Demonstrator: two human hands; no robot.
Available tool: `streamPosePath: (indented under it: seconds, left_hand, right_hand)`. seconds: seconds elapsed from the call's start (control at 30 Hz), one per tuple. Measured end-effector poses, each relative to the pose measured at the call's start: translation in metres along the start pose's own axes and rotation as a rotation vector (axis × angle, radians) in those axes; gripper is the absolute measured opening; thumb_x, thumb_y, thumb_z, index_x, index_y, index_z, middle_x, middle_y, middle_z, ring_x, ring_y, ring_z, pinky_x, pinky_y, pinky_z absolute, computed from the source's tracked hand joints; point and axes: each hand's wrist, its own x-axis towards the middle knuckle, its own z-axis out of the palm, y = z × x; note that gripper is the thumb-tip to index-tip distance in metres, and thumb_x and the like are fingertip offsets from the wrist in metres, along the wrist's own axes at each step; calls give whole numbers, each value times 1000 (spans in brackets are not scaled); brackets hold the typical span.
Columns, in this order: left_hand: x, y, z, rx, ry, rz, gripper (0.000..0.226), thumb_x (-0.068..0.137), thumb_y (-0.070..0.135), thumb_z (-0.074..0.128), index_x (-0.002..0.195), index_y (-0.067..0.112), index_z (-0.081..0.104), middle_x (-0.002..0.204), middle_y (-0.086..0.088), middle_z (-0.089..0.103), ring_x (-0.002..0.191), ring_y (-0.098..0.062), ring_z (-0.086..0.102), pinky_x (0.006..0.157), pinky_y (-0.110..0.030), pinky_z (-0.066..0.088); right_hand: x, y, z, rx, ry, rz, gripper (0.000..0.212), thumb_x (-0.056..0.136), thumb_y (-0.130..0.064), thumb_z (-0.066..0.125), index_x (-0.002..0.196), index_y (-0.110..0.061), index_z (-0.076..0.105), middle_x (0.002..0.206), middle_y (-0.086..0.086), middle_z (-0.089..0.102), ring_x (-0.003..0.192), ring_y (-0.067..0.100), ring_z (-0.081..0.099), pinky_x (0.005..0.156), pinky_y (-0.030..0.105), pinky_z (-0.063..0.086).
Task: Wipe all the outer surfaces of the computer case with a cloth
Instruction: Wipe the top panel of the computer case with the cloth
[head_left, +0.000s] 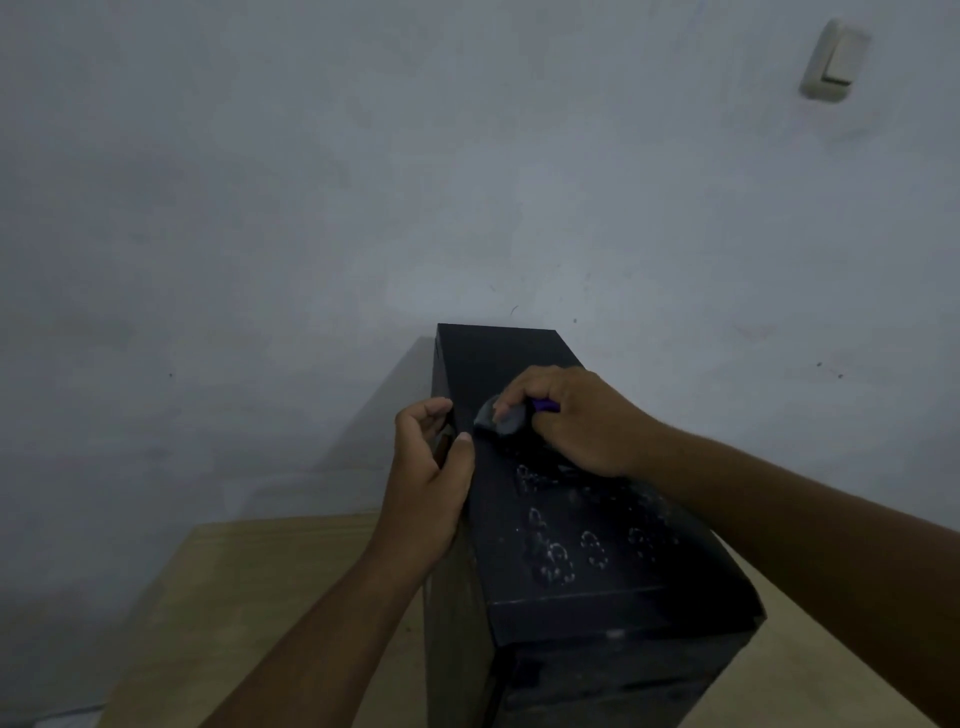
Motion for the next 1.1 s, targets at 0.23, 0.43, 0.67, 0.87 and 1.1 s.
streamPosePath:
  seconds: [0.23,0.43,0.67,0.87,1.1]
  left_hand:
    - [-3,1,2,-54,47,4,28,101,8,52,120,26,43,130,12,51,113,17,51,102,-13,44]
    - [-5,0,5,-97,105,-39,34,100,8,56,128,19,40,128,8,52,117,0,53,97,-19,49]
    - [-7,1,5,-86,124,-60,35,100,11,57,128,22,38,128,6,54,118,-6,55,95,-25,50]
    - [-7,3,7,-86,137,-69,33,100,11,56,126,23,40,126,9,55,123,-12,56,104,-35,49]
    - [-7,6,7,-77,127,-75,28,101,12,55,120,28,43,125,13,54,122,-7,55,109,-36,46]
  right_hand:
    - [44,-6,13,-20,26,27,43,82,15,42,106,-6,71,102,-10,59,76,-15,51,66,-5,35]
    - [35,-6,11,-18,-5,-34,46,80,16,42,107,-7,72,104,-12,57,81,-16,48,75,-8,29]
    - [16,-6,16,-32,11,-127,49,76,15,42,97,-17,72,100,-16,60,101,5,48,86,-1,31]
    - [15,-5,13,-35,-44,-165,44,79,11,46,102,-19,66,106,-8,62,104,13,50,91,18,40]
    - [48,-2,23,-138,-33,-127,45,85,6,45,120,-13,65,122,5,60,115,22,48,95,23,37]
